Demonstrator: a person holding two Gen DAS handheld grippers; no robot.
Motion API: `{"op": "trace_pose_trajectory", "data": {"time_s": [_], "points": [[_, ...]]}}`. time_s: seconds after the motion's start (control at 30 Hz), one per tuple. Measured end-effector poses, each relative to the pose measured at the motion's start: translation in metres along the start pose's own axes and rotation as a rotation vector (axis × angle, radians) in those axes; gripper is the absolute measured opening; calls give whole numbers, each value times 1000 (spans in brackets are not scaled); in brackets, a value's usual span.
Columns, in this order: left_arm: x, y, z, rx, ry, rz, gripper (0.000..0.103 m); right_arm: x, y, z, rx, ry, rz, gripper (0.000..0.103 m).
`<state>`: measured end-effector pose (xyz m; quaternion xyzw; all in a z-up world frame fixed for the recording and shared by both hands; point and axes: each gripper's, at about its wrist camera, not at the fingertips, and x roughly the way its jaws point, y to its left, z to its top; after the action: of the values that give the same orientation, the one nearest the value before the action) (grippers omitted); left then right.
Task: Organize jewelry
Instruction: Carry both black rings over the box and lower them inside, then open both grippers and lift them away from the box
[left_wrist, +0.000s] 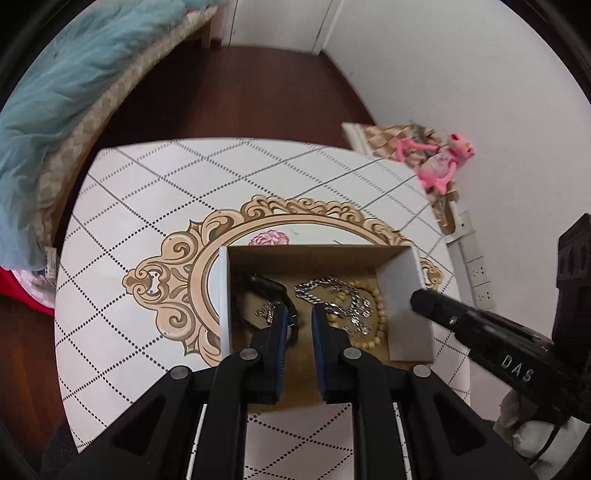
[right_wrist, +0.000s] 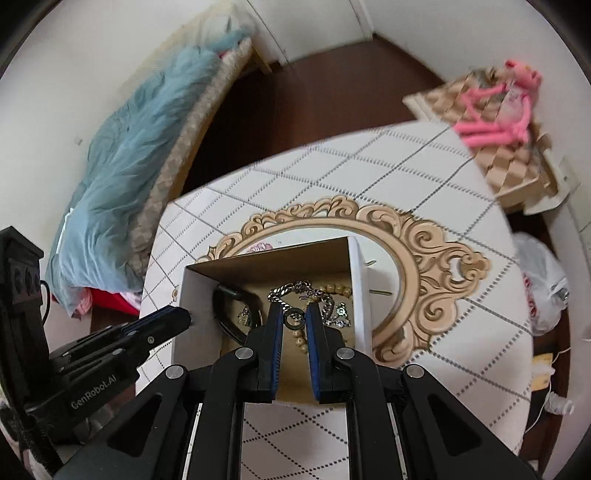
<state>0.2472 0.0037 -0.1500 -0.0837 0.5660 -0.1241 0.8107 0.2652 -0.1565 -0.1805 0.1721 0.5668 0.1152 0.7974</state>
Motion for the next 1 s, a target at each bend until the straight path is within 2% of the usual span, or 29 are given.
{"op": "trace_pose_trajectory", "data": {"time_s": [0.07, 0.13, 0.2, 0.23, 0.27, 0.3, 0.33, 0.5, 0.53, 0.57, 0.6, 0.67, 0.7, 0.77, 0.87, 1.0], "points": [[6, 4, 9, -28, 32, 14, 12, 10, -3, 8, 31, 47, 15, 14], [5, 6, 14, -28, 29, 39, 14, 16, -4, 13, 38, 78, 25, 14], [2, 8, 16, -20, 15, 74, 26, 14, -3, 15, 36, 77, 24, 16], [0, 9, 17, -20, 6, 88, 42, 14, -2, 15, 32, 74, 21, 24], [-4, 11, 17, -25, -9, 102, 62, 11, 0, 15, 25, 68, 19, 36], [-7, 14, 18, -30, -18, 109, 68, 9, 0, 15, 26, 62, 22, 41], [-9, 16, 17, -37, -26, 115, 71, 8, 0, 15, 24, 62, 24, 45], [-18, 25, 10, -61, -38, 160, 71, -4, 3, 8, 2, 39, -28, 46], [-21, 26, 6, -60, -46, 174, 71, -7, 3, 6, -6, 31, -43, 52], [-23, 26, 2, -54, -52, 190, 71, -9, 4, 3, -13, 26, -61, 63], [-24, 26, 0, -51, -56, 205, 72, -11, 5, 1, -19, 22, -84, 68], [-26, 26, -8, -45, -62, 250, 95, -15, 9, -7, -57, 0, -176, 80], [-27, 25, -12, -43, -67, 263, 97, -16, 9, -10, -71, -6, -204, 82], [-30, 24, -21, -35, -85, 303, 97, -16, 12, -21, -104, -14, -289, 96], [-32, 21, -33, -25, -100, 336, 103, -18, 12, -35, -123, -17, -365, 98], [-37, 14, -45, -14, -106, 363, 103, -27, 12, -47, -133, -32, -417, 101]]}}
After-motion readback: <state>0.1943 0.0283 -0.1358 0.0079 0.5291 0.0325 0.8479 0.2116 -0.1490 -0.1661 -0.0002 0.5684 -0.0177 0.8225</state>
